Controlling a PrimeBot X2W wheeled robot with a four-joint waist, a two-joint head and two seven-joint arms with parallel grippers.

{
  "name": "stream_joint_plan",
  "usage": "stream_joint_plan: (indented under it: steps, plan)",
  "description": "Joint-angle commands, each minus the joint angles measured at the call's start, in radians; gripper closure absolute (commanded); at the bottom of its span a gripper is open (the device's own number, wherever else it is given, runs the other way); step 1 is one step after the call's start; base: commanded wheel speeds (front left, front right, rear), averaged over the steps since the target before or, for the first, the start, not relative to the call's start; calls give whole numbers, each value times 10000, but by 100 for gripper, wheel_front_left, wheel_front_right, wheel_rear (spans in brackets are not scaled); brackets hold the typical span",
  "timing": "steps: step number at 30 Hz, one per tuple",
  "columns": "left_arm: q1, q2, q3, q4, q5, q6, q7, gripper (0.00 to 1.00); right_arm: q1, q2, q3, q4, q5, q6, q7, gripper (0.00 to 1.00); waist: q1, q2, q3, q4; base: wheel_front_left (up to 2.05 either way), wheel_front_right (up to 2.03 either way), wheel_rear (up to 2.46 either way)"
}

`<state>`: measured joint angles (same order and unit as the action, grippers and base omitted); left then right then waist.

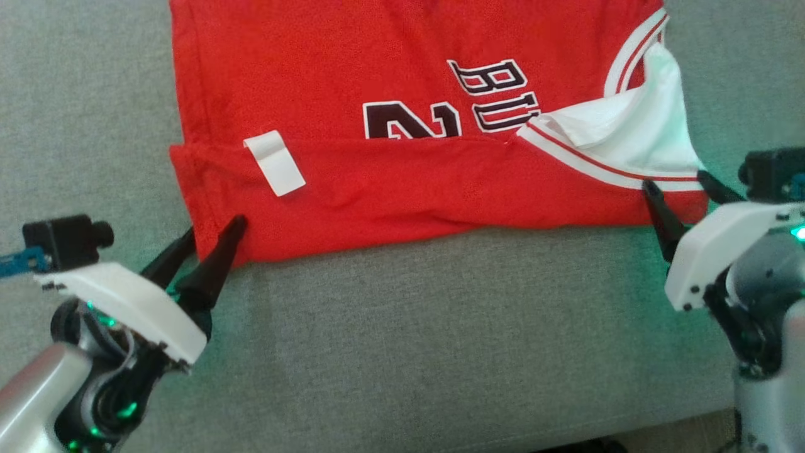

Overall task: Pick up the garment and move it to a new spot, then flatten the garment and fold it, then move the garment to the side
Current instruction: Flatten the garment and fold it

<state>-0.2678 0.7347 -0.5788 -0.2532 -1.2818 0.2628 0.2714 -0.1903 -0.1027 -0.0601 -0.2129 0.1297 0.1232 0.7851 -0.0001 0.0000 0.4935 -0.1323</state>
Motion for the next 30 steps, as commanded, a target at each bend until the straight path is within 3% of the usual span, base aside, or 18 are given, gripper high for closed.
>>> stream_joint_plan:
  steps: [1,8,20,21,22,23,24,25,30]
  plan:
    - [-329,259,231,165,123,-19,127,0,-352,-53,149,-272,-109,75,60,0,1,0,157,75,0,0,0]
    - [-729,3,-131,507,218,-212,469,0,-690,-140,262,331,-192,75,325,0,1,0,273,188,0,0,0]
    - [-436,475,-855,250,565,-271,1182,0,-148,-723,369,188,511,75,1221,0,1,0,124,85,0,0,0]
    - [-447,487,-862,256,582,-272,1190,54,-98,-715,371,193,595,75,1302,0,1,0,148,80,0,0,0]
    - [-465,484,-871,267,593,-283,1199,89,-65,-660,344,220,693,75,1375,0,1,0,171,76,0,0,0]
    - [-465,484,-871,267,593,-283,1199,89,-65,-660,344,220,693,75,1375,0,1,0,171,76,0,0,0]
    - [-535,502,-941,276,639,-385,1279,100,-70,-474,241,304,867,75,1476,84,1,0,190,70,0,0,0]
    - [-569,499,-954,302,647,-423,1299,100,-105,-357,169,349,972,75,1498,100,1,0,184,68,0,0,0]
    - [-594,601,-822,276,307,-738,1437,100,-290,-160,-111,356,1516,75,1857,100,1,0,-125,84,0,0,0]
